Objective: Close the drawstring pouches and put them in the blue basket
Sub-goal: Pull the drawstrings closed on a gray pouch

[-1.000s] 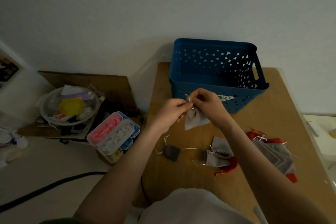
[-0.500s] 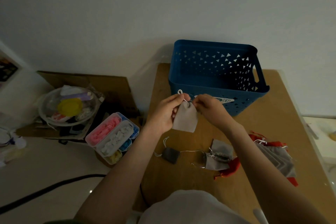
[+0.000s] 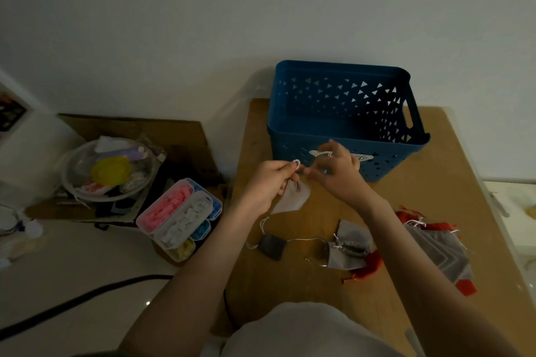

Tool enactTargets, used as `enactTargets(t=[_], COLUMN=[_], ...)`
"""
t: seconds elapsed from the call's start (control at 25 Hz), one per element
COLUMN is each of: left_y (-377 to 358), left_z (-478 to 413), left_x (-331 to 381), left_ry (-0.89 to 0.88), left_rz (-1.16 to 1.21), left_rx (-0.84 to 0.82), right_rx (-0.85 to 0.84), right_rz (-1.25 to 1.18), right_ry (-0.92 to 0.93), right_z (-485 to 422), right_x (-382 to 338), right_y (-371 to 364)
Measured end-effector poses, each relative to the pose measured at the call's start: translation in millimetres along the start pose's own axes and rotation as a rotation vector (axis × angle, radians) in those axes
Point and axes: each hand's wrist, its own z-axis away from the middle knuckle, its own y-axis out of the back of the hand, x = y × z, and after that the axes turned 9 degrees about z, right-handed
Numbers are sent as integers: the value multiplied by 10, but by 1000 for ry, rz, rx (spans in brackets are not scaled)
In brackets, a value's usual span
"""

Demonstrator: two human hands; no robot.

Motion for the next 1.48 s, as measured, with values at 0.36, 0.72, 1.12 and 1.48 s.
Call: enactTargets(t=[0.36,0.72,1.12,1.48], left_y=[-62,-142,-105,-28], left_z=[-4,64,4,-19], left_x=[-22,0,-85,0], left_ry=[-34,-184,-172,-1], left_rz=[5,-204,-216,85], left_rx=[73,75,47,-3], right_rx=[-189,66,82,141], right_rz=[-676,-565,-486,-377], right_ry=[68,-51,-80,45], right_z=[86,31,45,45], right_x=[-77,-148,-141,-237], right_y=[-37,-174,-194,-167])
